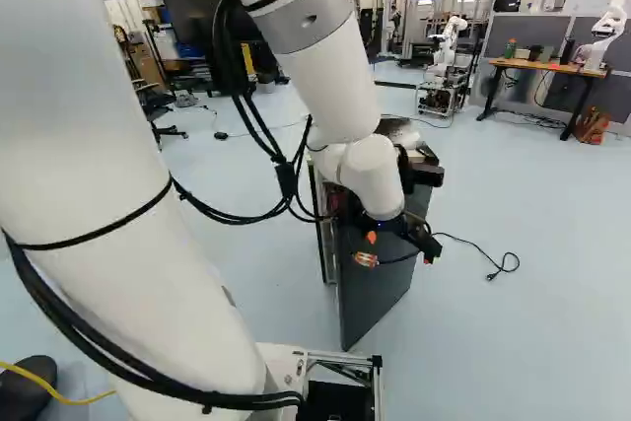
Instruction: Grab a drink from the fridge
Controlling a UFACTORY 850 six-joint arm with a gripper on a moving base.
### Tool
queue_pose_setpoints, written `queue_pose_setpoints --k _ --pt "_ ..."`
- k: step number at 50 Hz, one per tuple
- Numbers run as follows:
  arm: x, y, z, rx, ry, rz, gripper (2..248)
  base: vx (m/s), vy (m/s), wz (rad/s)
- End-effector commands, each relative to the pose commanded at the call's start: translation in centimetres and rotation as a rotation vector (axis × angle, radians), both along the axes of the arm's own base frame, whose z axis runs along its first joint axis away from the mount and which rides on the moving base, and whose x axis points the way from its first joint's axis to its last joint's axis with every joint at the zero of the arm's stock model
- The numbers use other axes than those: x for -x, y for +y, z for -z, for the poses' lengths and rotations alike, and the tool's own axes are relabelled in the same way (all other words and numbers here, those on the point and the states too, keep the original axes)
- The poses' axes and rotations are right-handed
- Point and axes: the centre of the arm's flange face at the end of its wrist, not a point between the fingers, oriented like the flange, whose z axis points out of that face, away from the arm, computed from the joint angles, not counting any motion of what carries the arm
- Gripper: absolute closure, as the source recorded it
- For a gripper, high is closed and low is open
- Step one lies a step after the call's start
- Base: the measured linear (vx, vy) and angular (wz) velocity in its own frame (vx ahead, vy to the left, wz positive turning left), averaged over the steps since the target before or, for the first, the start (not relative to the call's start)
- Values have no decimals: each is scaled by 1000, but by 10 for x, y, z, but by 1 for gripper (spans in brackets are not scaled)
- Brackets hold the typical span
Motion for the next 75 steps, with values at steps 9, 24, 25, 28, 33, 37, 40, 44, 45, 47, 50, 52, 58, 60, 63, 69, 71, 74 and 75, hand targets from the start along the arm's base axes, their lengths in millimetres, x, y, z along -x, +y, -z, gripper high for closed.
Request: queue_pose_setpoints --k 9,24,25,28,33,37,40,44,45,47,50,52,58,60,63,69,71,74,75 --pt "0 17 0 0 0 -35 3 0 0 0" --pt "-7 43 0 11 -17 -106 3 0 0 0" --pt "-8 45 0 12 -19 -111 3 0 0 0" --pt "-10 50 0 15 -25 -126 3 0 0 0" --pt "-14 57 0 21 -35 -152 3 0 0 0" --pt "-18 63 -1 25 -44 -173 3 0 0 0" --pt "-21 68 -1 28 -50 -189 3 0 0 0" --pt "-25 73 -1 33 -59 -210 3 0 0 0" --pt "-26 75 -1 34 -61 -215 3 0 0 0" --pt "-28 78 -1 36 -66 -225 3 0 0 0" --pt "-31 82 -2 39 -72 -240 3 0 0 0" --pt "-34 85 -2 41 -77 -250 3 0 0 0" --pt "-40 93 -2 46 -90 -280 3 0 0 0" --pt "-42 96 -3 48 -95 -290 3 0 0 0" --pt "-45 100 -3 51 -102 -305 3 0 0 0" --pt "-52 107 -4 56 -116 -333 3 0 0 0" --pt "-54 109 -4 58 -120 -341 3 0 0 0" --pt "-57 112 -4 60 -127 -352 3 0 0 0" --pt "-58 113 -5 61 -130 -355 3 0 0 0"
